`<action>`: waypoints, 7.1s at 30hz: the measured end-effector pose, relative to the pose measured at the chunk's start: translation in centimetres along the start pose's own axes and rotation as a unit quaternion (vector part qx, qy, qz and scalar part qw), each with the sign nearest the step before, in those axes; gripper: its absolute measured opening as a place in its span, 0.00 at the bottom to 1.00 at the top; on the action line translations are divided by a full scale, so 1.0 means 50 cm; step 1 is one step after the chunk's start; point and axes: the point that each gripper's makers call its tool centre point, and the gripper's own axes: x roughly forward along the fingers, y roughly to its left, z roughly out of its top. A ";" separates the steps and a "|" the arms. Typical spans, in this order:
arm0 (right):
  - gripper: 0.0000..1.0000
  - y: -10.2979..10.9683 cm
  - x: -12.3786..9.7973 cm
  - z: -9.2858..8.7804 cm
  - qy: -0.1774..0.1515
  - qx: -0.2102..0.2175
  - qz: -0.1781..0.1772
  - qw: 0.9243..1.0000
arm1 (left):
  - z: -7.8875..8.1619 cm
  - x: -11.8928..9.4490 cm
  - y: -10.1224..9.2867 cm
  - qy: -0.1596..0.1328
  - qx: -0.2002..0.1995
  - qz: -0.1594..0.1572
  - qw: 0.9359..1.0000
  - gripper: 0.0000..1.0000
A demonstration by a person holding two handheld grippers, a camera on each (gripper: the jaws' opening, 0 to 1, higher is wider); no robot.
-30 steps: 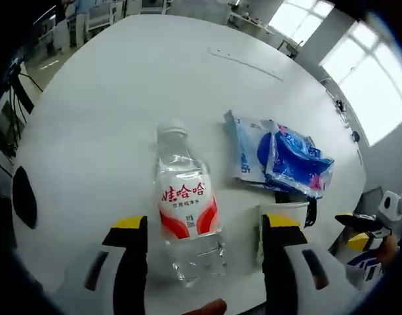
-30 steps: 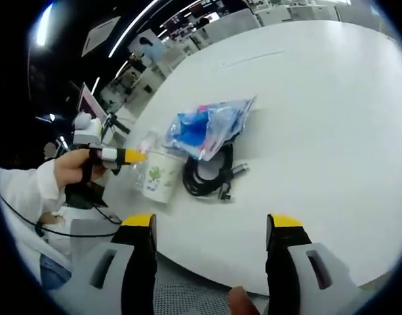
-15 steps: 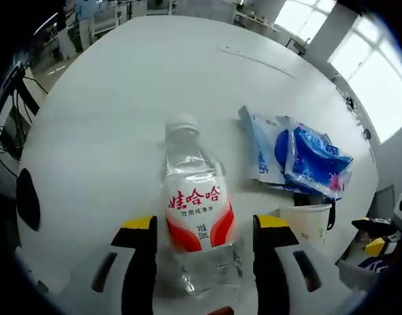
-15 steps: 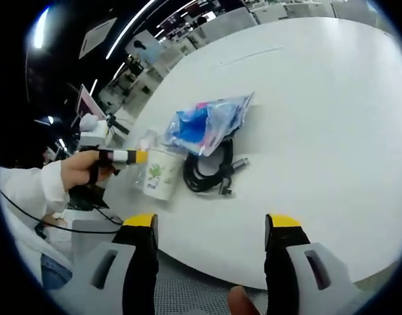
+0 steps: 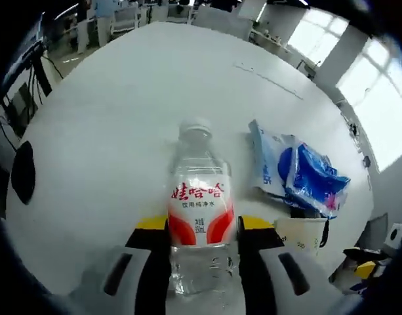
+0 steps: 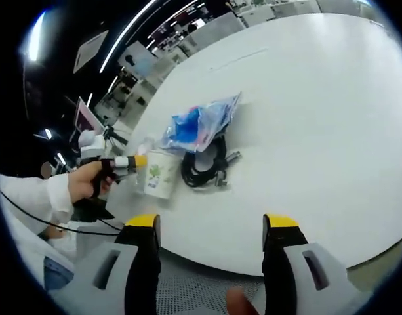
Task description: Arrange the tabletop items into an orderly group along one side of the table until the central work area is clear of visible clutter.
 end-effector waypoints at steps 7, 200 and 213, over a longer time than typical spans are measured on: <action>0.60 0.007 -0.002 0.002 -0.004 0.017 0.006 1.000 | -0.002 -0.021 0.017 -0.049 -0.111 -0.051 0.991 0.37; 0.18 0.534 0.249 0.428 -0.118 -0.401 0.324 0.849 | -0.014 -0.282 -0.060 -0.300 0.328 -0.107 0.889 0.96; 0.18 0.549 0.376 0.511 -0.114 -0.429 0.313 0.840 | -0.029 -0.271 -0.053 -0.277 0.337 -0.108 0.893 0.90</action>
